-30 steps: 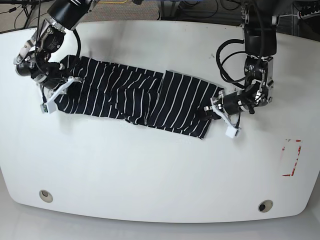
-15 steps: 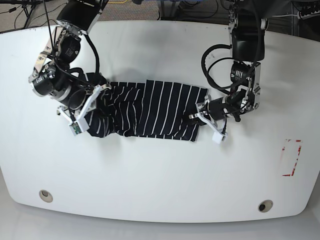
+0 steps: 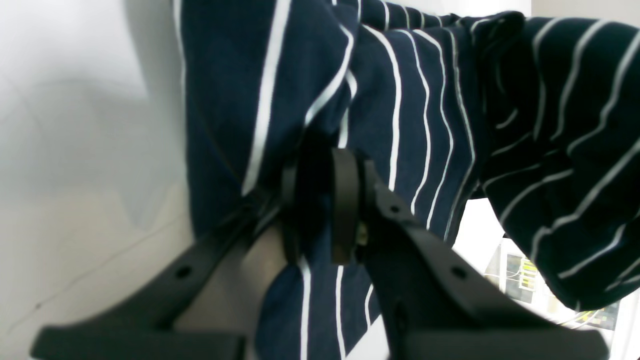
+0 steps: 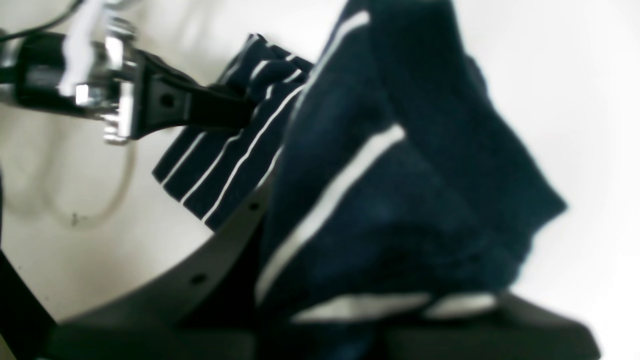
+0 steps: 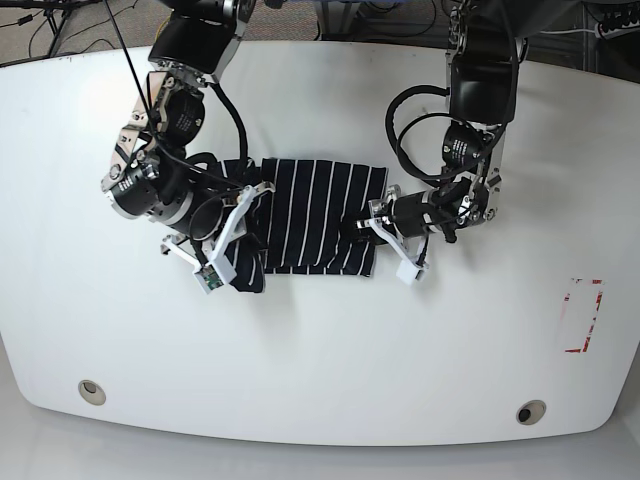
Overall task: Layout the t-shirt on the table in an organized manner, then fold the t-shirt properly
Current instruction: 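Fold both strip ends inward toward each other with both grippers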
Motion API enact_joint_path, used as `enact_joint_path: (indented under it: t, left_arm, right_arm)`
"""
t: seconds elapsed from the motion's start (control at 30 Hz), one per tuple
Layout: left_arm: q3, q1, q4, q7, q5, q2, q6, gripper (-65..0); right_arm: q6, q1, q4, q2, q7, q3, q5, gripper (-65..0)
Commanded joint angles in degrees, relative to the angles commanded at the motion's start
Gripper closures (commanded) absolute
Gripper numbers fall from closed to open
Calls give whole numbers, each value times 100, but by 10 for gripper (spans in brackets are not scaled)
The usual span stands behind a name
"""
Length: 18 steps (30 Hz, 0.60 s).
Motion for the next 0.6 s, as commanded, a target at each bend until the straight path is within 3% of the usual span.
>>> enact_joint_path:
  t: [0.2, 0.4, 0.6]
  left_arm:
    - [-9, 0, 0, 0, 0, -18, 0, -75]
    - [-9, 0, 0, 0, -9, -35, 0, -75]
    - [-26, 0, 0, 0, -9, -35, -26, -75]
  right_arm:
    - [0, -9, -440, 0, 448, -229, -44, -46]
    - [0, 62, -879, -9, 695, -237, -44, -178]
    - [0, 167, -1178, -44, 853, -246, -44, -208]
